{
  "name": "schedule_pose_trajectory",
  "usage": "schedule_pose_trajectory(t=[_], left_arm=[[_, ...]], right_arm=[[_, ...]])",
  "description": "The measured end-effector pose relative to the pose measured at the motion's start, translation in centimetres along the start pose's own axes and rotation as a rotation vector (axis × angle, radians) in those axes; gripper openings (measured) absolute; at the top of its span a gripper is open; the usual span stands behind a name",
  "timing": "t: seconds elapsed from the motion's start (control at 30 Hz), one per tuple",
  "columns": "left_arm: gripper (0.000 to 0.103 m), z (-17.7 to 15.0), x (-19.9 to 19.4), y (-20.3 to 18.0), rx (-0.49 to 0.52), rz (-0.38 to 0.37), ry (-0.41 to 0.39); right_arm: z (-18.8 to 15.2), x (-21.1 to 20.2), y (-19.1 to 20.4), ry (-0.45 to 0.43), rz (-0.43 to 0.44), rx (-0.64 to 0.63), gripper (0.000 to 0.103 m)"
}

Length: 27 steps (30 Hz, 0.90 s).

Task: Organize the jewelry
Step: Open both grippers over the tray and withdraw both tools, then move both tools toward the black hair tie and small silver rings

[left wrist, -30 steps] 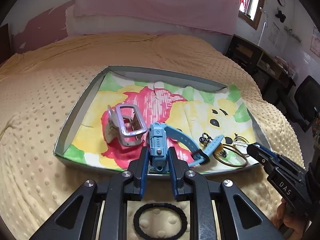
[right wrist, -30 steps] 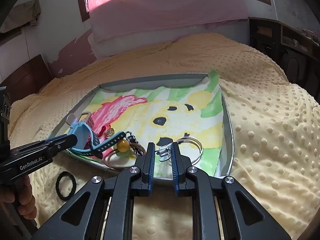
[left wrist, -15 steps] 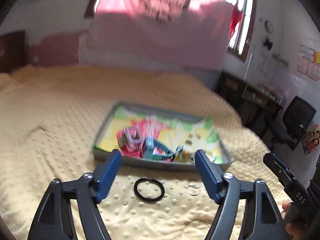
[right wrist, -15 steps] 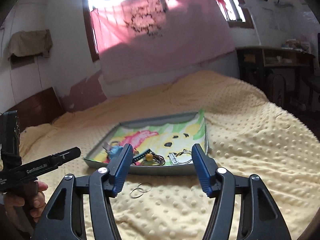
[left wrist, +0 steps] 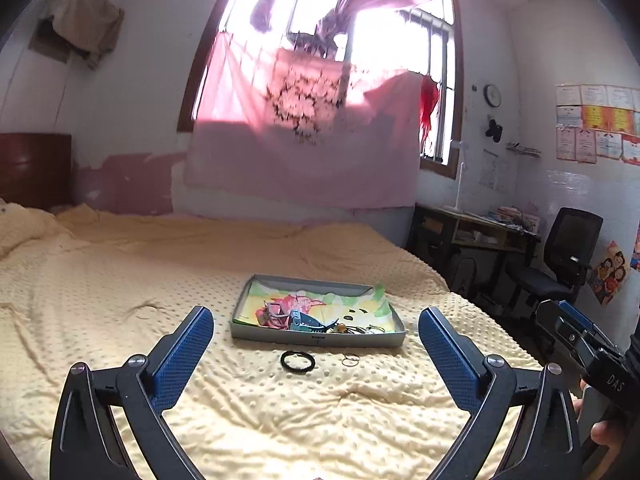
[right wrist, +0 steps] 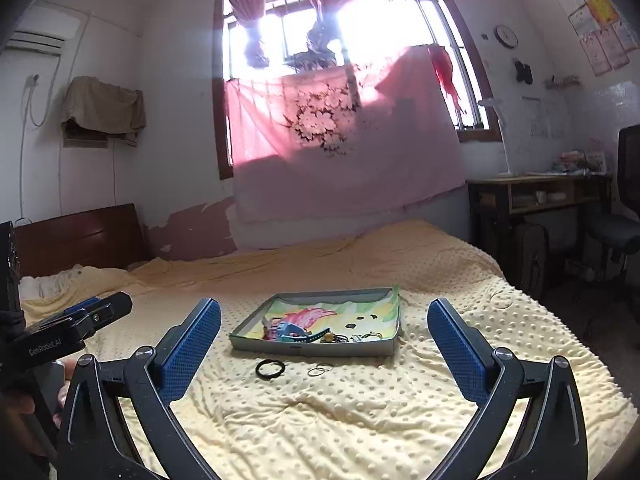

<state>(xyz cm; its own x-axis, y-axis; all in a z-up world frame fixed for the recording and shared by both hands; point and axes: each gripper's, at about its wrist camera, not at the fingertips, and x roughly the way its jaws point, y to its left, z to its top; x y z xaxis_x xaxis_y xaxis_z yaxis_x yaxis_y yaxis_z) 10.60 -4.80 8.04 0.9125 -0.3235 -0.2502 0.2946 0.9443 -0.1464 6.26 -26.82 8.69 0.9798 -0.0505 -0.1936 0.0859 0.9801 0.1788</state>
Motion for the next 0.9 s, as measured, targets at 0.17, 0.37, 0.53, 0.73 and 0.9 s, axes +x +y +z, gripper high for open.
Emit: schedule_pose_trajectory(t=[0.17, 0.37, 0.53, 0.73, 0.9], left_arm=[[0.103, -1.2, -4.6, 0.0, 0.021, 0.023, -0.027], [0.103, -4.2, -7.9, -0.2, 0.061, 0.069, -0.017], [0.103, -6.8, -9.1, 0.7, 0.047, 0.088, 0.025], [0.103, -8.5, -9.3, 2.0, 0.026, 0.115, 0.062], [0.103, -8.4, -8.8, 2.3, 0.024, 0.124, 0.061]], right_arm=[[-1.0, -5.0, 0.5, -0.01, -0.005, 0.007, 0.102], [-3.3, -8.8, 0.7, -0.008, -0.039, 0.008, 0.102], [-5.9, -10.0, 1.3, 0.009, -0.069, -0.003, 0.102], [-7.8, -10.1, 1.4, 0.059, -0.072, 0.01, 0.102], [-7.7, -9.1, 1.5, 0.062, -0.073, 0.013, 0.102]])
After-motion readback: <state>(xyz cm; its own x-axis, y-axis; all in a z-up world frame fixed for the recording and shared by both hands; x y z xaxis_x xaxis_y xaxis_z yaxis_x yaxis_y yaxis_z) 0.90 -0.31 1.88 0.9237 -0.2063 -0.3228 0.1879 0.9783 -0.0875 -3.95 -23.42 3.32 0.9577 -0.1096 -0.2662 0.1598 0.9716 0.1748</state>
